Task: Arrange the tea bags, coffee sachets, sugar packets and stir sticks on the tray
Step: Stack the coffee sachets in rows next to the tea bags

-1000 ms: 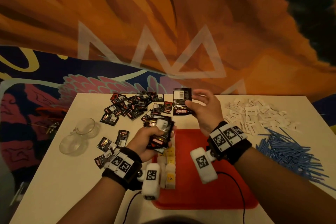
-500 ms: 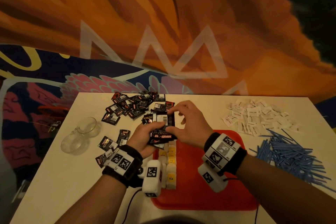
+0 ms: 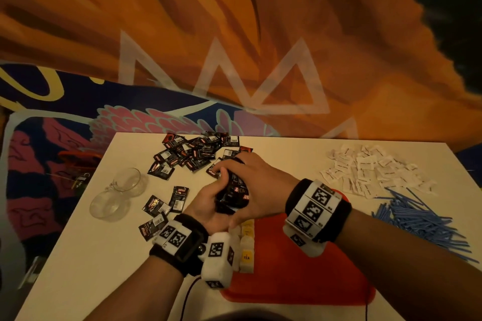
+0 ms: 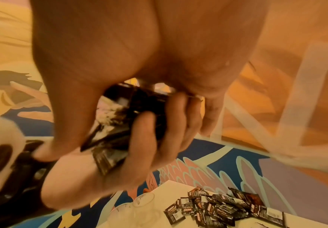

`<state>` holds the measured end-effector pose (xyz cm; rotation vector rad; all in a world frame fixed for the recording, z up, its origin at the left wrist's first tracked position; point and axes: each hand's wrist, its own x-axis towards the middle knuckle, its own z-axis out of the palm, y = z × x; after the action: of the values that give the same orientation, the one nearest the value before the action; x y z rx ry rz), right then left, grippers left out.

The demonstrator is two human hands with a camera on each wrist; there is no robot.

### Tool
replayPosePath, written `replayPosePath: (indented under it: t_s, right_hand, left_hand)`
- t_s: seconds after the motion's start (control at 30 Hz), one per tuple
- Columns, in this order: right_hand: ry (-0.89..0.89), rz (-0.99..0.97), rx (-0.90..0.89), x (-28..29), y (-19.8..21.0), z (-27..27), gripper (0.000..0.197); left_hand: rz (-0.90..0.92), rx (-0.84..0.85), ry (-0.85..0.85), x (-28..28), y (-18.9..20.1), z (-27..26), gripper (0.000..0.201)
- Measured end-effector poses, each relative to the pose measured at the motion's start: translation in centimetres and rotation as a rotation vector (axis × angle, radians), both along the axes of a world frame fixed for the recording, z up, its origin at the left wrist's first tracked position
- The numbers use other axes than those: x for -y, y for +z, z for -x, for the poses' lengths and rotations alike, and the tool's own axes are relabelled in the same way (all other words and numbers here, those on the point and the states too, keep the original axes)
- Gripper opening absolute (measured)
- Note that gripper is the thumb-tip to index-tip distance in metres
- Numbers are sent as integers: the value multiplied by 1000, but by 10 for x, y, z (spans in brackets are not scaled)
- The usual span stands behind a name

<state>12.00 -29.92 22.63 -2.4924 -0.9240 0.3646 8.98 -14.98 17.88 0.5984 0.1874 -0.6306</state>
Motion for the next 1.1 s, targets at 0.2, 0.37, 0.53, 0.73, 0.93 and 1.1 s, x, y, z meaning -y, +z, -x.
replayPosePath:
  t_s: [0.2,0.37,0.53,0.73,0.93,1.1]
  right_hand:
    - [-36,-119,9,1,0,-3,91]
    - [-69,-176,36,6,-1,-5,84]
    - [-63,-127,15,7,0,-6,85]
    - [-35,-168,-15,11,-1,-4,91]
    - [-56,-182,49,9,-5,0,80]
    - [-111,-214,50,6,-3,0,69]
  left_hand:
    - [-4,8,88,5,4,-3,82]
    - [9,36,99,3,5,-3,70]
    - [-39,-42,124,5,8,-6,58]
    - [-21,15,82,4,-1,-5,85]
    - [-64,35,81,12,-1,-6,97]
    - [-18,9,90,22,1,-5,85]
